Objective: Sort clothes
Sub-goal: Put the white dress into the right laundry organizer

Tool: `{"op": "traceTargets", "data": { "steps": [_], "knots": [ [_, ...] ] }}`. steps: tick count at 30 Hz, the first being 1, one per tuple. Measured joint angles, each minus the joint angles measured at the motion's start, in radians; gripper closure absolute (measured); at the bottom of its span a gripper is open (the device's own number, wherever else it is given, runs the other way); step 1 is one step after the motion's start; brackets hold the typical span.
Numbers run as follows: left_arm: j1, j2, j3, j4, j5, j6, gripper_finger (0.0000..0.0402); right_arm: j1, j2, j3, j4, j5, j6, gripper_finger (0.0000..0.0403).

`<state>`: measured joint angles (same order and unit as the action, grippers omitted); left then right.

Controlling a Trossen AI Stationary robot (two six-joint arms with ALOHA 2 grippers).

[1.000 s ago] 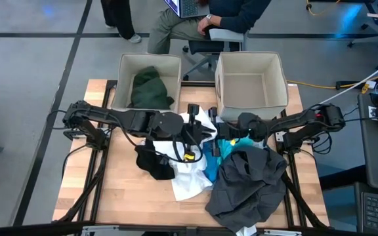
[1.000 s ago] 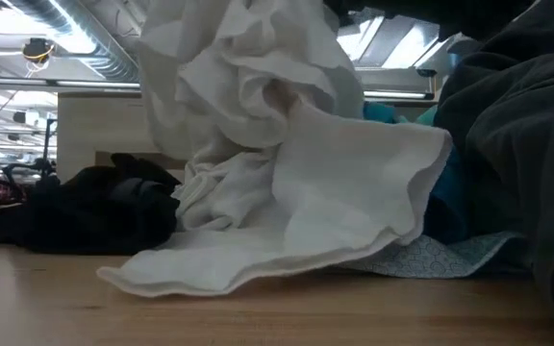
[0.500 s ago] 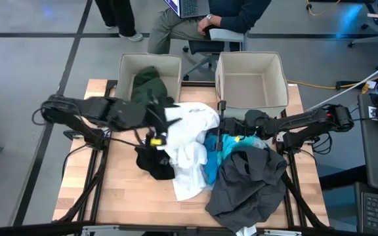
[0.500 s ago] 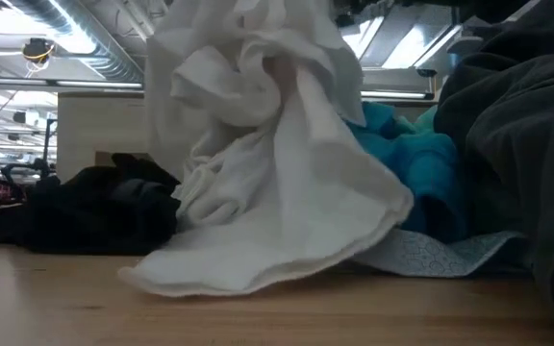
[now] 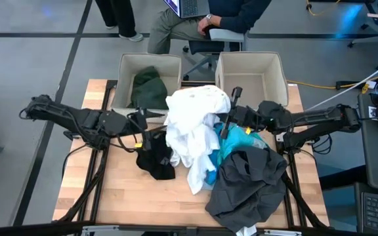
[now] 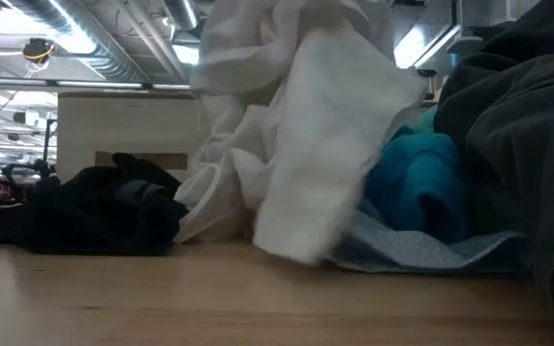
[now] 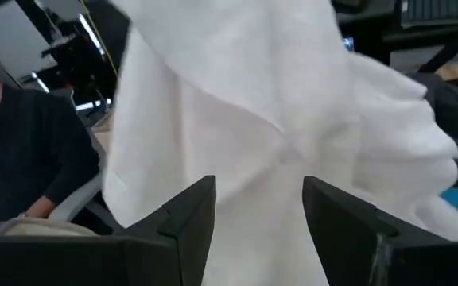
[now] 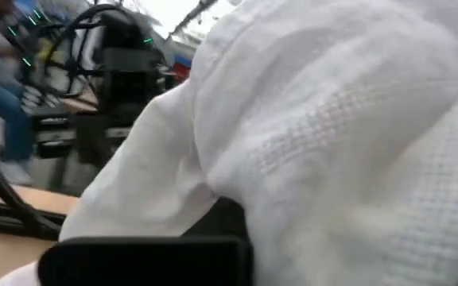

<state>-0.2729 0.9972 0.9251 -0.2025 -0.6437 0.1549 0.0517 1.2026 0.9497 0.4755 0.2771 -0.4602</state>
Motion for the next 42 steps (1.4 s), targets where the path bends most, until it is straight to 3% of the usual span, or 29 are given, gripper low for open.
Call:
{"op": "traceTargets", "data": {
  "steps": [7, 17, 25, 42],
  "knots": [
    [0.017, -0.03, -0.184, 0.245, 0.001, 0.032, 0.0221, -0.034, 0.001, 0.202, -0.249, 0.083, -0.049, 0.0387],
    [0.108, -0.029, -0.201, 0.209, 0.0, -0.022, 0.0221, -0.168, 0.001, 0.468, -0.45, 0.127, -0.051, 0.0384],
    [0.115, -0.008, -0.201, 0.151, 0.0, -0.103, 0.0221, -0.259, 0.001, 0.636, -0.481, 0.141, -0.1, 0.0381],
    [0.115, -0.009, -0.2, 0.131, 0.0, -0.043, 0.0221, -0.295, 0.001, 0.913, -0.507, 0.4, -0.47, 0.0383]
  ]
}}
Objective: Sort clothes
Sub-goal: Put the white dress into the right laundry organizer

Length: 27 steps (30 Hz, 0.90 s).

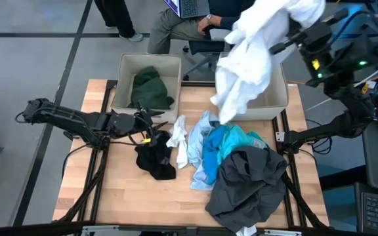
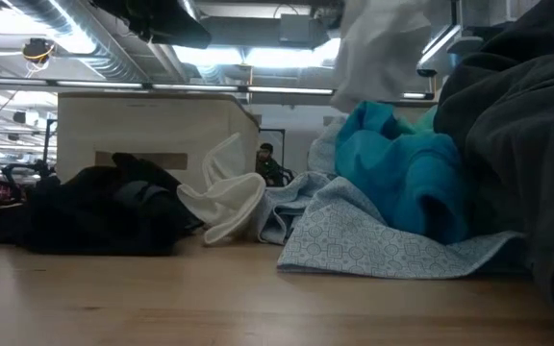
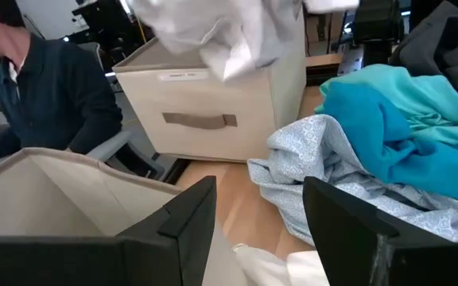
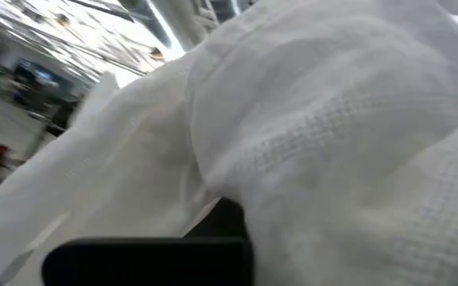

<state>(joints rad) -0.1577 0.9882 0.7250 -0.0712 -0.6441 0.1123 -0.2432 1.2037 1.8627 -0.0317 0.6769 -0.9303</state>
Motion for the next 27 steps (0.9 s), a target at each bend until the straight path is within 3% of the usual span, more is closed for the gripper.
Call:
{"op": "traceTargets", "data": {
  "steps": [6, 13, 22, 27],
  "knots": [
    [0.01, 0.0, 0.0, 0.0, 0.0, 0.0, 0.0221, 0.0, 0.0, 0.038, 0.008, 0.127, -0.168, 0.0383],
    [0.042, 0.0, 0.0, 0.001, 0.0, 0.0, 0.0221, -0.096, -0.004, 0.039, -0.029, 0.257, -0.162, 0.0384],
    [0.056, 0.0, 0.0, 0.001, 0.0, 0.0, 0.0221, -0.311, 0.008, -0.021, -0.393, 0.116, 0.239, 0.0384],
    [0.056, 0.0, 0.0, 0.001, 0.0, 0.003, 0.0221, -0.379, 0.012, -0.097, -0.496, 0.056, 0.366, 0.0384]
  ]
}}
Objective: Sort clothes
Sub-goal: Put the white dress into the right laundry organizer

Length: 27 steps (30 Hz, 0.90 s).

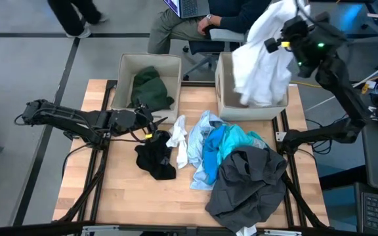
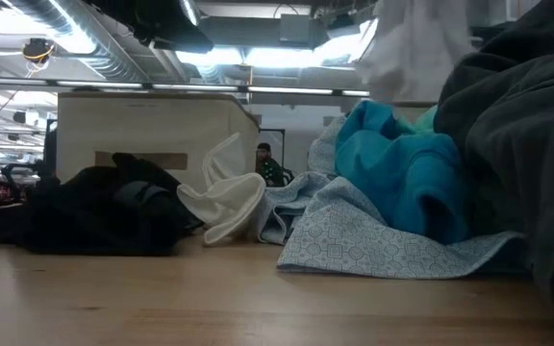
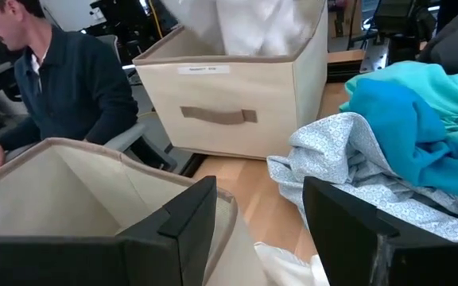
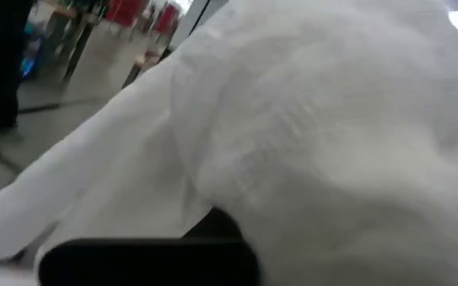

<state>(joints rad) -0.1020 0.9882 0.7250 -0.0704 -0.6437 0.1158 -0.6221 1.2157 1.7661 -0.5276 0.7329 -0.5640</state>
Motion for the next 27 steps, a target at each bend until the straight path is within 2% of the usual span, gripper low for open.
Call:
{"op": "traceTargets", "data": {
  "steps": [10, 20, 27],
  "knots": [
    [0.0, 0.0, 0.0, -0.001, 0.0, -0.003, 0.0221, -0.009, 0.006, -0.23, -0.029, -0.073, 0.101, 0.0384],
    [-0.001, 0.0, 0.0, -0.007, 0.0, -0.009, 0.0221, -0.011, 0.006, -0.455, -0.028, -0.073, 0.209, 0.0384],
    [-0.001, 0.0, 0.0, -0.012, 0.0, -0.016, 0.0221, -0.046, 0.006, -0.588, -0.03, -0.126, 0.32, 0.0375]
  ]
}}
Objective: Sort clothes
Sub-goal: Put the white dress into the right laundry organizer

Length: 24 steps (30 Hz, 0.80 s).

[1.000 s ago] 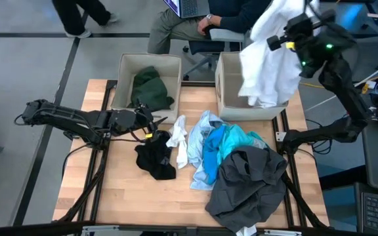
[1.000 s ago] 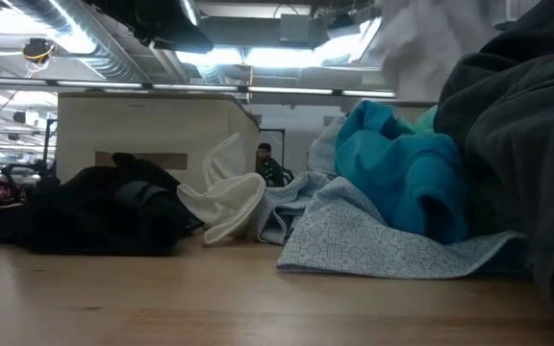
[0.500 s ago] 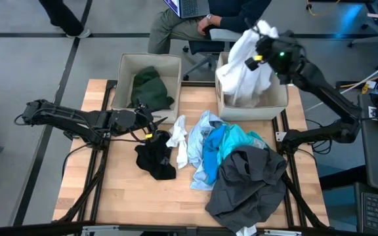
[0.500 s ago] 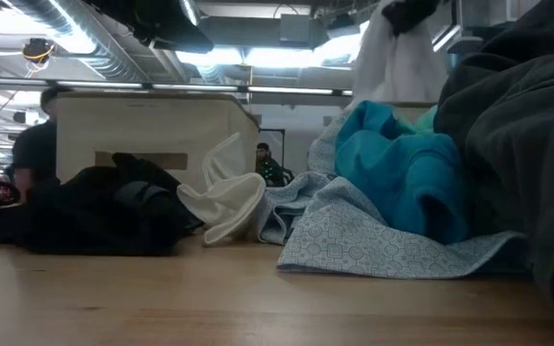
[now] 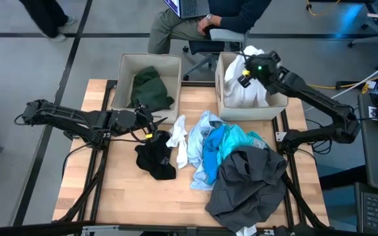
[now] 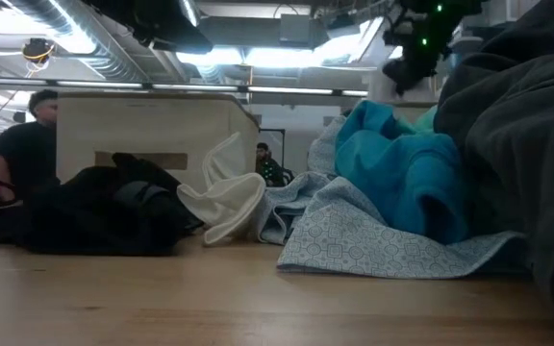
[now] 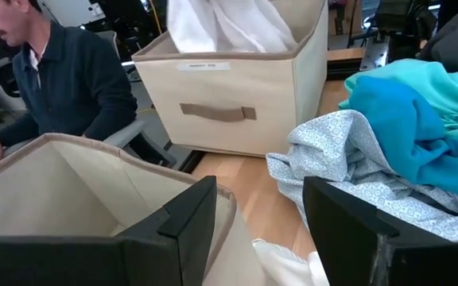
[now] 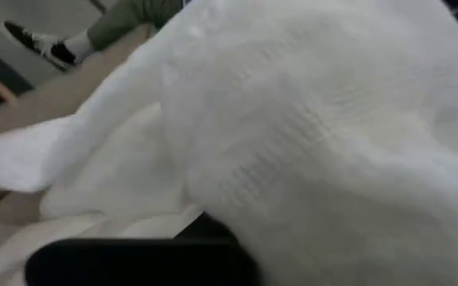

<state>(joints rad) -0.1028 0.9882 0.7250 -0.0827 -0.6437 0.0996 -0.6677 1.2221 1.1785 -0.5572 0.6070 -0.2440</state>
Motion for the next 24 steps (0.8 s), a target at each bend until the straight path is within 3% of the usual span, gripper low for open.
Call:
{"op": "traceTargets", "data": {
  "steps": [12, 21, 24],
  "knots": [
    [0.0, 0.0, 0.0, -0.022, 0.0, -0.022, 0.0221, -0.062, 0.007, -0.186, 0.034, -0.184, 0.121, 0.0371],
    [-0.001, 0.0, 0.0, -0.046, 0.0, -0.048, 0.0221, -0.066, 0.008, -0.266, 0.058, -0.207, 0.212, 0.0369],
    [-0.001, 0.0, 0.0, -0.048, 0.0, -0.048, 0.0221, -0.066, 0.008, -0.256, 0.065, -0.215, 0.216, 0.0352]
  ]
}}
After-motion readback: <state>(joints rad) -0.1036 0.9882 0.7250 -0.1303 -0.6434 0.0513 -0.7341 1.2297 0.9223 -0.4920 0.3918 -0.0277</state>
